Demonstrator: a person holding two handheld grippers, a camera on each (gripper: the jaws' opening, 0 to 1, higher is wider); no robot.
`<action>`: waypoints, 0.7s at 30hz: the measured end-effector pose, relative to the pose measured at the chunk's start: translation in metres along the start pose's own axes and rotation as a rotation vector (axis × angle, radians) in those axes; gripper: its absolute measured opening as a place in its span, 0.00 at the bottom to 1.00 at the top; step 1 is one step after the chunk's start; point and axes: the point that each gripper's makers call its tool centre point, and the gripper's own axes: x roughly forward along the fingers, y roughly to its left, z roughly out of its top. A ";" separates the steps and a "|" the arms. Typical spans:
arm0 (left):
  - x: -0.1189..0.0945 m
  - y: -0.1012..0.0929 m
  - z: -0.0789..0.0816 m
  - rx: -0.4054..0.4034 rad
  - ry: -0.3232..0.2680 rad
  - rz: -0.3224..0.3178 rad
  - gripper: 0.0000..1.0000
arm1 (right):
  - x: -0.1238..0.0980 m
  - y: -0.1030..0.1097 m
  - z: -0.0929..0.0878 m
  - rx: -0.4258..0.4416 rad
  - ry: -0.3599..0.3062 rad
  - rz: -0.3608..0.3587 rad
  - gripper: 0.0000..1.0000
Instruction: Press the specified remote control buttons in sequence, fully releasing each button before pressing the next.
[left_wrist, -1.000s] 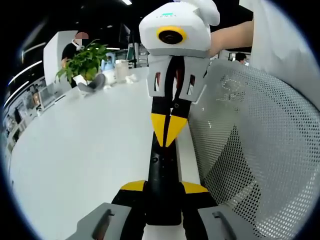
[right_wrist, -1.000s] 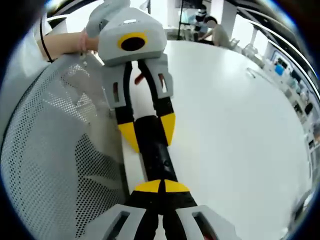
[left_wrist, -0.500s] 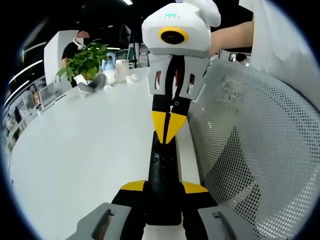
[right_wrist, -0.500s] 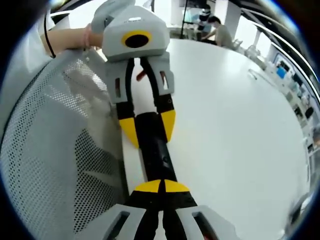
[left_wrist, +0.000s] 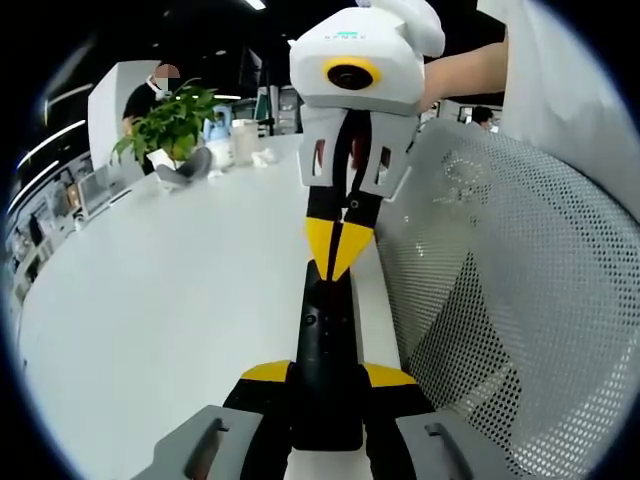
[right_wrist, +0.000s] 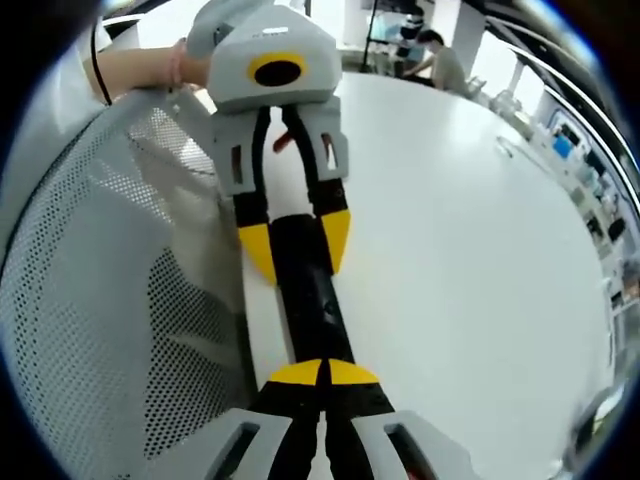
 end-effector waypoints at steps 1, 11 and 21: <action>0.000 0.000 0.000 0.000 0.000 0.000 0.25 | 0.000 0.000 0.000 -0.021 0.008 -0.002 0.00; 0.000 0.000 0.000 -0.002 0.000 -0.001 0.25 | 0.001 0.000 -0.001 -0.125 0.064 -0.030 0.00; 0.000 0.000 0.000 0.000 0.000 0.000 0.25 | -0.003 -0.006 0.004 0.377 -0.206 0.027 0.00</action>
